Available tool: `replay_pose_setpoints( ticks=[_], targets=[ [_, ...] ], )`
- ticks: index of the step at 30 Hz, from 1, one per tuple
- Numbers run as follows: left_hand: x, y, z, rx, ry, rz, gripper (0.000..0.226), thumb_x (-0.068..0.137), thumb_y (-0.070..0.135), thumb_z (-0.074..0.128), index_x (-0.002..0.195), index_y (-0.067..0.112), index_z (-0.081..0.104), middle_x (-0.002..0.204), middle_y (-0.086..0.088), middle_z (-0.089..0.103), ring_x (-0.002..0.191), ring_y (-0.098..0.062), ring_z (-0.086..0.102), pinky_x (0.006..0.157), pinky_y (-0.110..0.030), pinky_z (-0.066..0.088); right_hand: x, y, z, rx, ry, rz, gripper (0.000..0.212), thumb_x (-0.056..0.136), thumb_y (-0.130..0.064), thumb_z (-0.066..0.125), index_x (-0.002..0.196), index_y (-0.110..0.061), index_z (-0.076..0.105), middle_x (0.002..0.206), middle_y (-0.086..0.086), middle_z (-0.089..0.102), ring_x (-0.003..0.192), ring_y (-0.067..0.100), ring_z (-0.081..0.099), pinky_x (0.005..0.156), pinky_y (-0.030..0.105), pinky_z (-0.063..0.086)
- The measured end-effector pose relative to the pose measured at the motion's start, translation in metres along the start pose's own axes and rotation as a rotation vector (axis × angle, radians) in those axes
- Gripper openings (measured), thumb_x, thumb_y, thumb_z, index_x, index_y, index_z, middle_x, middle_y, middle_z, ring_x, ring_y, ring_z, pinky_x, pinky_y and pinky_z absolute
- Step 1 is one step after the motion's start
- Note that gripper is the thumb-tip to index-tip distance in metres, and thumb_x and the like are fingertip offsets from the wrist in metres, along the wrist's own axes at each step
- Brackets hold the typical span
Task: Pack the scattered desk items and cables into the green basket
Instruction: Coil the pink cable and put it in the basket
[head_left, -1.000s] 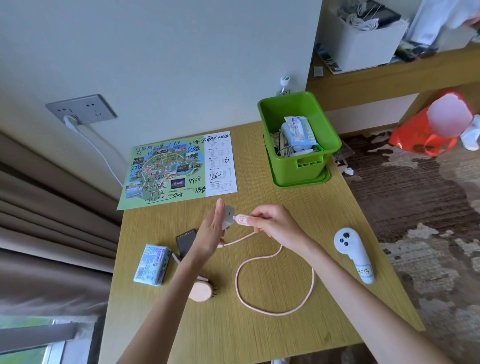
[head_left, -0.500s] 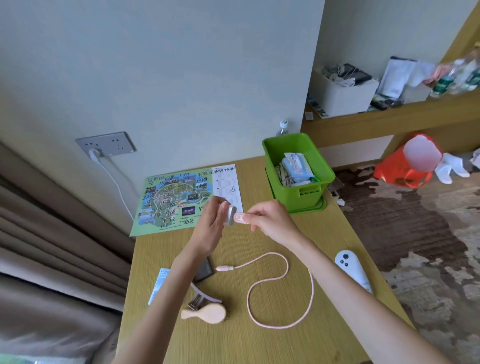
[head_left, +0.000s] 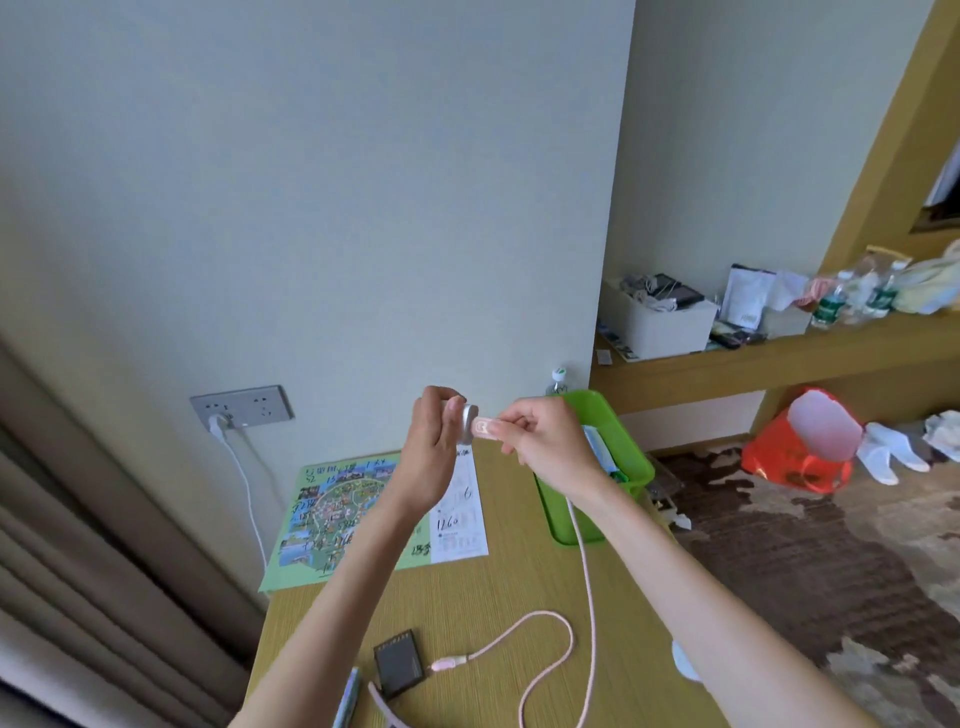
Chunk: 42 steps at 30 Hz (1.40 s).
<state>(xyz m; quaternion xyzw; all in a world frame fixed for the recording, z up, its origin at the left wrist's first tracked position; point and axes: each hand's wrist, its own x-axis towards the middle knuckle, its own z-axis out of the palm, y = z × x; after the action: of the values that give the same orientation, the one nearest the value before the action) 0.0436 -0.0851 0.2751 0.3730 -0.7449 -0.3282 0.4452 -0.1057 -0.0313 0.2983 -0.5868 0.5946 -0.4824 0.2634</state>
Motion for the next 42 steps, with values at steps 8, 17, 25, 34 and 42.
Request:
replay_pose_setpoints(
  ticks=[8,17,25,34,42],
  targets=[
    [0.054,0.077,-0.035,-0.407,0.275,-0.112,0.047,0.09,0.039,0.063,0.125,0.014,0.043,0.106,-0.004,0.055,0.079,-0.013,0.057,0.066,-0.023,0.047,0.024,-0.067,-0.033,0.303,-0.008,-0.147,0.016,0.093,-0.011,0.061,0.1,0.001,0.069,0.07,0.007,0.062,0.052,0.011,0.052,0.047,0.023,0.041],
    [0.073,0.101,-0.068,-0.998,0.247,-0.303,0.025,0.087,0.042,0.066,0.089,0.018,0.066,0.076,0.005,0.056,0.069,-0.007,0.054,0.076,-0.019,0.044,0.049,-0.075,-0.06,0.32,-0.229,-0.103,0.02,0.091,-0.022,0.065,0.092,-0.004,0.072,0.057,0.0,0.042,0.047,0.007,0.031,0.043,0.019,0.021],
    [0.085,0.11,-0.114,-1.38,0.325,-0.144,0.027,0.097,0.039,0.051,0.098,0.012,0.05,0.069,-0.003,0.068,0.067,-0.009,0.068,0.067,-0.026,0.058,0.068,-0.03,-0.076,0.389,-0.27,-0.016,0.03,0.077,-0.037,0.074,0.081,-0.008,0.07,0.053,-0.005,0.035,0.049,0.01,0.03,0.055,0.023,0.027],
    [0.096,0.106,-0.118,-0.654,0.106,-0.272,0.028,0.094,0.042,0.057,0.099,0.017,0.046,0.085,0.001,0.05,0.048,-0.004,0.039,0.058,-0.021,0.026,0.099,-0.088,-0.081,0.441,-0.254,-0.158,0.016,0.095,-0.018,0.057,0.093,-0.005,0.066,0.061,-0.004,0.036,0.051,0.009,0.032,0.05,0.021,0.024],
    [0.094,0.128,-0.093,-0.354,-0.368,-0.061,0.009,0.09,0.033,0.066,0.094,0.025,0.064,0.077,0.008,0.055,0.076,-0.008,0.05,0.075,-0.021,0.046,0.106,-0.155,-0.065,0.119,-0.338,-0.324,0.026,0.094,-0.027,0.061,0.089,-0.002,0.068,0.058,-0.001,0.045,0.047,0.008,0.034,0.045,0.017,0.026]
  ],
)
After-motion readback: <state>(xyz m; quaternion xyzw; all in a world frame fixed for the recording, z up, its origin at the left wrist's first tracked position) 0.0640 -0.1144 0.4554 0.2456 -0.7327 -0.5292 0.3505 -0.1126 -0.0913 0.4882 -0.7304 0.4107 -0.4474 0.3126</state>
